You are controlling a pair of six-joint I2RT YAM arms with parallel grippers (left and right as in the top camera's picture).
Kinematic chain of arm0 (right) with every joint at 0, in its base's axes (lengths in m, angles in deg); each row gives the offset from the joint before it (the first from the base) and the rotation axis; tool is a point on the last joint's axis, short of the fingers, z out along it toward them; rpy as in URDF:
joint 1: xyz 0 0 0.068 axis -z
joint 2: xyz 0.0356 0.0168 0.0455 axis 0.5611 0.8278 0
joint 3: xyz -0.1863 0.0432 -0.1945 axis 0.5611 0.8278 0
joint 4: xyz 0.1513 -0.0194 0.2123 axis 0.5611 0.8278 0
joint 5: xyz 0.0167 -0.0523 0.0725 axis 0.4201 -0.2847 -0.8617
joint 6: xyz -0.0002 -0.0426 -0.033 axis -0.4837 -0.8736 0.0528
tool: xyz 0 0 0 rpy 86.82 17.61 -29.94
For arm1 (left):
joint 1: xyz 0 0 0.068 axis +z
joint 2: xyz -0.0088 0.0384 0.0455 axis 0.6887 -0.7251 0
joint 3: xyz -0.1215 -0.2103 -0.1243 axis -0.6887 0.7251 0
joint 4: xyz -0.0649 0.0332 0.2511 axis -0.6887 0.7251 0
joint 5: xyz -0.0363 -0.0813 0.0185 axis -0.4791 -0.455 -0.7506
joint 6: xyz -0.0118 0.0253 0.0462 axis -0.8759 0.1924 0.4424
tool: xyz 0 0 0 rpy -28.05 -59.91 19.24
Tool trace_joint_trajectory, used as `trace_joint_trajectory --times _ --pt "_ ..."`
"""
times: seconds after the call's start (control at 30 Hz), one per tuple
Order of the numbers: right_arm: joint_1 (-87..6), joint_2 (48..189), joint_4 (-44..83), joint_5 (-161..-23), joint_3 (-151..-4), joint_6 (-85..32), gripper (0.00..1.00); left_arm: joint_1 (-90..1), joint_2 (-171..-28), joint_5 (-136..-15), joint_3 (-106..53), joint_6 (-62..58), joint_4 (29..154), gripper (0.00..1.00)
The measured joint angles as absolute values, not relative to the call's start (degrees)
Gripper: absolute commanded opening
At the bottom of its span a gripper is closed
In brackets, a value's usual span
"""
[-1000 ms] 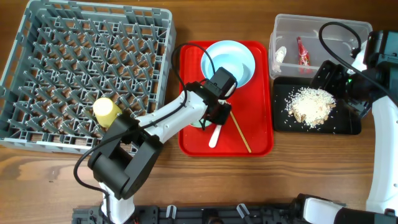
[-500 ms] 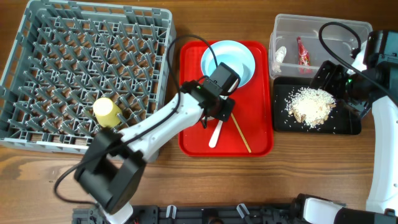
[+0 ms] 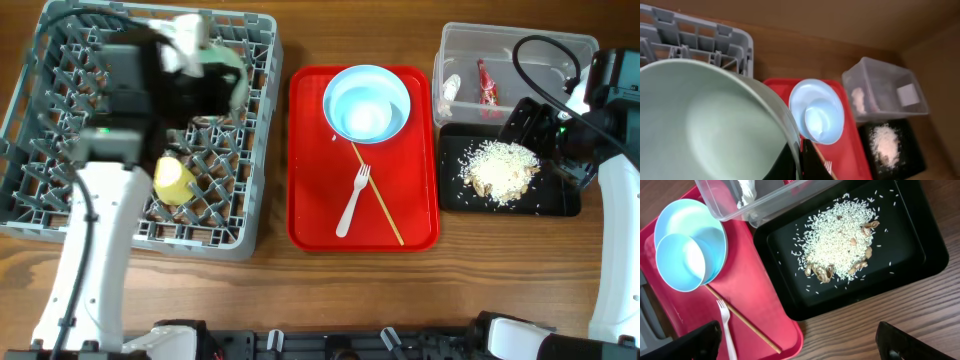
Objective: Sort waste into correct bins and load items into the dishwasher rack
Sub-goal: 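Place the green bowl into the dish rack and release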
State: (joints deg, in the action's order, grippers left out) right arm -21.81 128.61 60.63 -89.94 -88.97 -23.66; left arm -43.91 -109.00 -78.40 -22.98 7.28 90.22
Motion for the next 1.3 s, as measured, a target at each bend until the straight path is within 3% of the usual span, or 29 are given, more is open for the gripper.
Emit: trace_joint_trajectory --times 0.17,0.37,0.57,0.67,0.7,0.8,0.83,0.9,1.0,1.03,1.07,1.3 --pt "-21.8 128.6 60.7 -89.9 -88.9 -23.7 1.00 -32.2 -116.3 -97.1 -23.2 7.4 86.6 0.04" --pt "-21.8 128.6 60.7 -89.9 -88.9 -23.7 1.00 -25.5 -130.3 -116.2 -23.2 7.4 79.3 0.04" --pt "-21.8 128.6 60.7 -89.9 -88.8 -23.7 1.00 -22.1 -138.0 -124.0 -23.2 7.3 78.6 0.05" --pt "-21.8 128.6 60.7 -89.9 -88.8 -23.7 1.00 -19.7 -138.1 -124.6 -23.2 7.2 79.7 0.36" --pt "-21.8 128.6 60.7 -89.9 -88.8 -23.7 1.00 -18.6 -138.1 -124.6 -23.2 7.3 80.5 0.52" --pt "-21.8 128.6 60.6 -89.9 -88.8 -23.7 1.00 -15.5 -138.2 -123.8 -23.2 7.3 85.7 0.62" --pt "-21.8 128.6 60.7 -89.9 -88.8 -23.7 1.00 -14.7 -138.2 -123.5 -23.2 7.2 86.5 0.73" --pt "-21.8 128.6 60.6 -89.9 -88.8 -23.7 1.00 -13.0 -138.2 -123.0 -23.2 7.5 87.6 0.74" --pt "-21.8 128.6 60.7 -89.9 -88.8 -23.7 1.00 -10.8 -138.2 -122.9 -23.2 7.2 89.0 0.85" --pt "-21.8 128.6 60.7 -89.9 -88.8 -23.7 1.00 -10.1 -138.2 -122.9 -23.2 7.3 89.1 0.96" --pt "-21.8 128.6 60.7 -89.9 -88.8 -23.7 1.00 -9.2 -138.2 -122.8 -23.2 7.3 89.4 1.00" --pt "-21.8 128.6 60.7 -89.9 -88.8 -23.7 1.00 -4.5 -138.2 -122.8 -23.2 7.3 90.9 1.00"
